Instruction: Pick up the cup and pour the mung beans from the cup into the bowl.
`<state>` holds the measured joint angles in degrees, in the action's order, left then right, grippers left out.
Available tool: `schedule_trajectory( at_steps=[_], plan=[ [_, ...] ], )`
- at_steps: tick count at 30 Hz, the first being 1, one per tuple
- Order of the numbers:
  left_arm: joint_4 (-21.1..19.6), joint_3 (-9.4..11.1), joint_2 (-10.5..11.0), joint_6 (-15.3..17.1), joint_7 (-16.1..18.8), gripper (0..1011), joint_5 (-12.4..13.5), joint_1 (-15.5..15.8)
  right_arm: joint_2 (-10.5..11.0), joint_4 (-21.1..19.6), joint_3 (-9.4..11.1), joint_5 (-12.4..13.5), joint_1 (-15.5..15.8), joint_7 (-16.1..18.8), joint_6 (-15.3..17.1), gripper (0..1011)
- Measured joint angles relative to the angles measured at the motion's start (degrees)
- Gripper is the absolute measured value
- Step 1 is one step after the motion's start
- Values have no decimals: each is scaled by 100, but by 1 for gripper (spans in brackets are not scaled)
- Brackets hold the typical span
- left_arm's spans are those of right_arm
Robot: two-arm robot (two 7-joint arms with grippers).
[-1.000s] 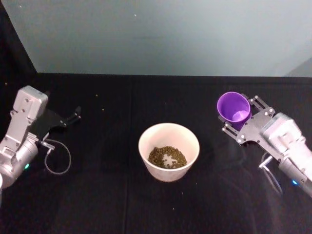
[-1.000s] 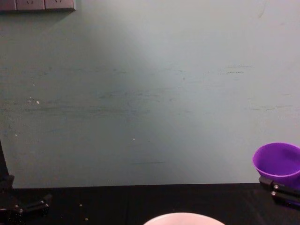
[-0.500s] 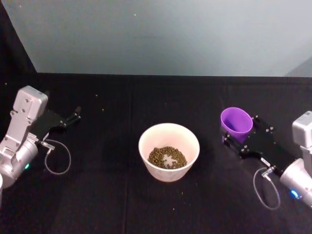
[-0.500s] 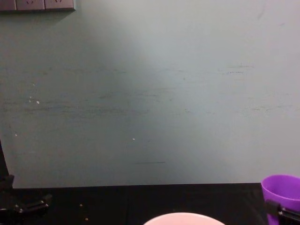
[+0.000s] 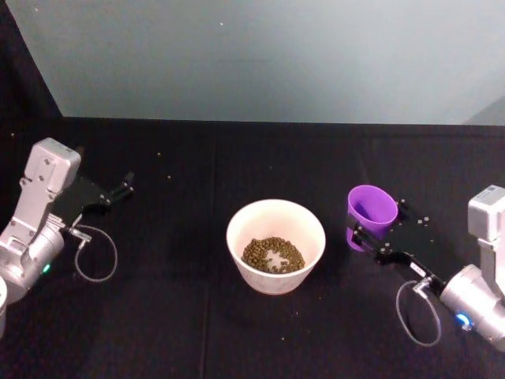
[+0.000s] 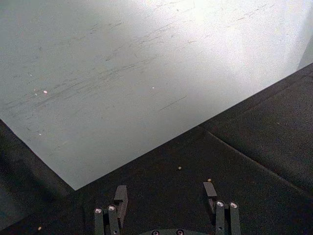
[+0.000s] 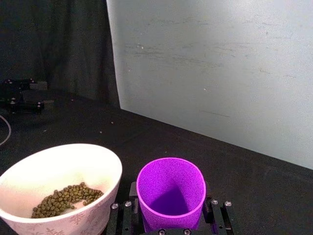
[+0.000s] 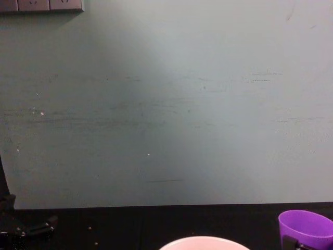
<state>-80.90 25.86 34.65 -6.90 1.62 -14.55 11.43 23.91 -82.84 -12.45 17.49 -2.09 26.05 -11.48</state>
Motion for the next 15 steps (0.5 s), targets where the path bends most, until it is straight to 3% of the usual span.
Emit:
schedule_trajectory(
  at_steps=[15],
  plan=[
    [0, 0, 0, 0, 0, 1011, 0, 0, -160, 254, -100, -99, -107, -163, 5, 724]
  ],
)
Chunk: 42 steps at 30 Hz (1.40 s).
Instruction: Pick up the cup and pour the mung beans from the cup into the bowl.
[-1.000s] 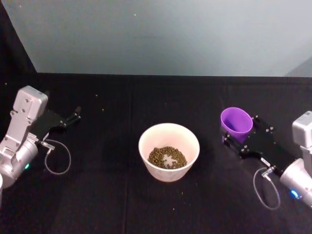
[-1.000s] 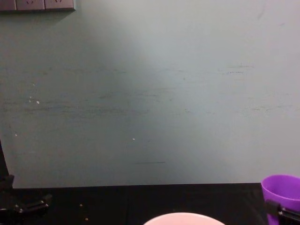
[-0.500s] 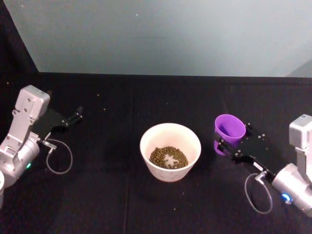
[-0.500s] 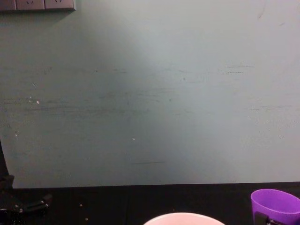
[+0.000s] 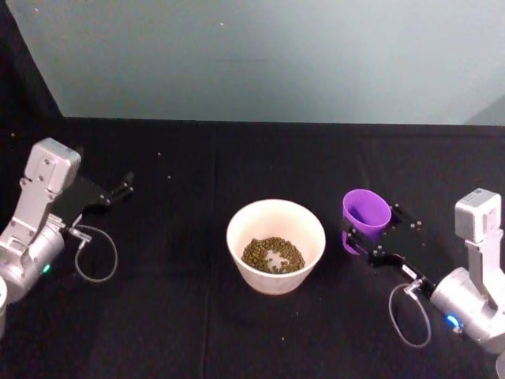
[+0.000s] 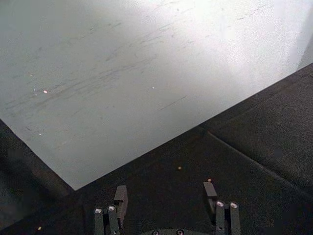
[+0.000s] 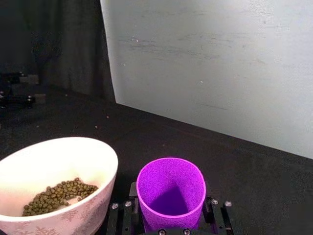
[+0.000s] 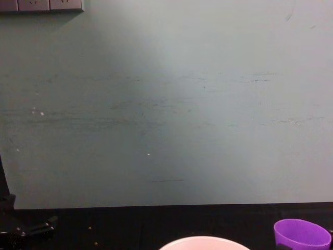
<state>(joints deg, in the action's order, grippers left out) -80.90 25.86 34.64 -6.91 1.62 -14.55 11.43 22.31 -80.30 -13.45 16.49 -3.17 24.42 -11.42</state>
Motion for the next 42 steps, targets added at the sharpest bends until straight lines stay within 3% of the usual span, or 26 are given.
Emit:
schedule_trajectory(
  at_steps=[17, 26, 30, 38, 42],
  plan=[
    [0, 0, 0, 0, 0, 1011, 0, 0, -25, 137, -5, 4, -30, 10, -8, 728],
    [0, 0, 0, 0, 0, 1011, 0, 0, -22, 131, -5, 6, -30, 18, -6, 956],
    [0, 0, 0, 0, 0, 1011, 0, 0, -21, 129, -5, 6, -30, 19, -5, 1002],
    [0, 0, 0, 0, 0, 1011, 0, 0, 113, -721, 199, 59, 272, -160, 204, 1002],
    [0, 0, 0, 0, 0, 1011, 0, 0, 176, -1285, 421, 132, 491, -341, 368, 1002]
  ],
)
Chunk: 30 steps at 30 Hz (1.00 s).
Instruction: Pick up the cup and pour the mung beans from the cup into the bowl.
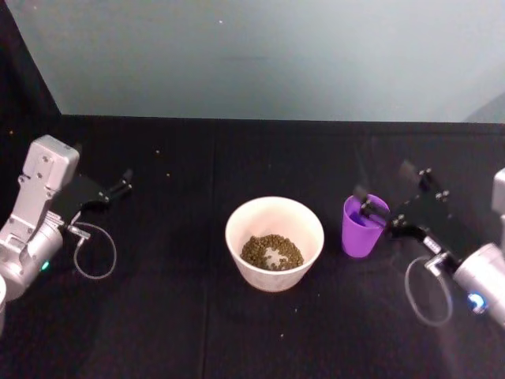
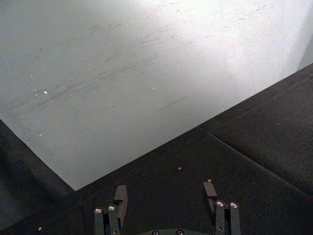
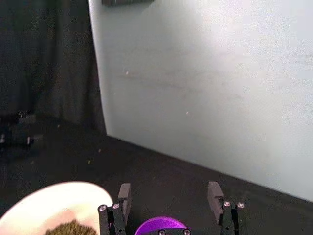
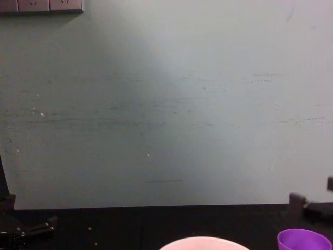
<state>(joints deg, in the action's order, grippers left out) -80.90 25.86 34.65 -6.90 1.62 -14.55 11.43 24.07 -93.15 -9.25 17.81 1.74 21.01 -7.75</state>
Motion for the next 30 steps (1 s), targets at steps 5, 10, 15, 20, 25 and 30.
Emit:
schedule_trajectory(
  at_steps=[5, 10, 15, 20, 25, 30],
  plan=[
    [0, 0, 0, 0, 0, 1011, 0, 0, 89, -412, 277, 165, 241, -65, 101, 1002],
    [0, 0, 0, 0, 0, 1011, 0, 0, 177, -563, 496, 383, 426, -7, 123, 1002],
    [0, 0, 0, 0, 0, 1011, 0, 0, 165, -773, 700, -2, 702, -520, 209, 1002],
    [0, 0, 0, 0, 0, 1011, 0, 0, -251, -883, 866, -832, 961, -1653, 233, 1002],
    [0, 0, 0, 0, 0, 1011, 0, 0, -535, -729, 922, -1108, 1016, -2047, 90, 1002],
    [0, 0, 0, 0, 0, 1011, 0, 0, -651, -473, 922, -1136, 979, -2026, -195, 1002]
  ],
)
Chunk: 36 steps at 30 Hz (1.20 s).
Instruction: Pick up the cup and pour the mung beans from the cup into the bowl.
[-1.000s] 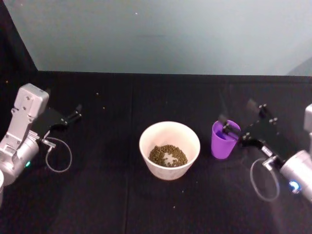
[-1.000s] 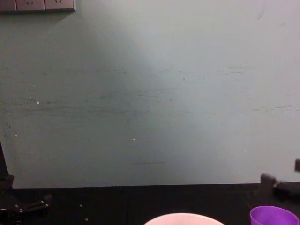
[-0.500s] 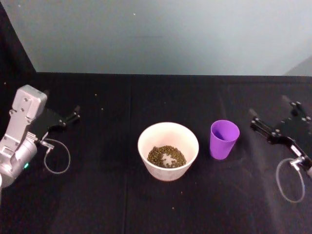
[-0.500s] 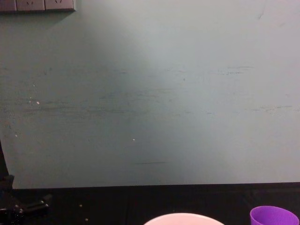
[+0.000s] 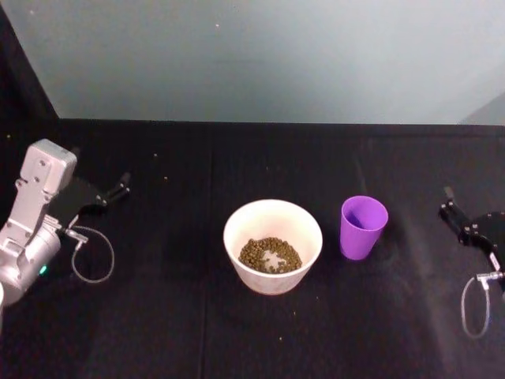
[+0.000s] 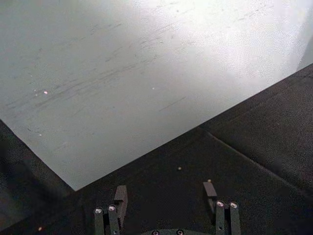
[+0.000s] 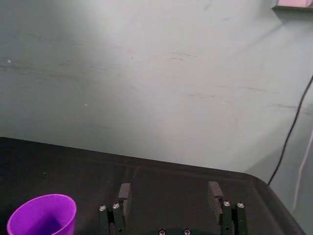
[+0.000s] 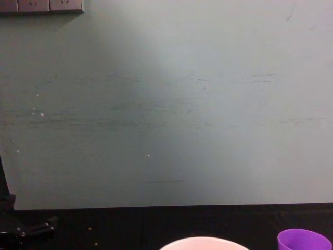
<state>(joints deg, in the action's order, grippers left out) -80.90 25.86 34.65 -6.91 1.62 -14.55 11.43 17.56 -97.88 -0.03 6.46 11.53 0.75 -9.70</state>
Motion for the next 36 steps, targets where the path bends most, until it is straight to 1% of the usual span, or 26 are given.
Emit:
schedule_trajectory(
  at_steps=[1, 3, 36],
  plan=[
    [0, 0, 0, 0, 0, 1011, 0, 0, -10, 90, -1, 31, -25, 94, -89, 1002],
    [0, 0, 0, 1, 0, 1011, 0, 0, -16, 132, -4, 45, -35, 138, -127, 1002],
    [0, 0, 0, 0, 0, 1011, 0, 0, -10, 73, -13, 48, -29, 106, -73, 1002]
  ],
)
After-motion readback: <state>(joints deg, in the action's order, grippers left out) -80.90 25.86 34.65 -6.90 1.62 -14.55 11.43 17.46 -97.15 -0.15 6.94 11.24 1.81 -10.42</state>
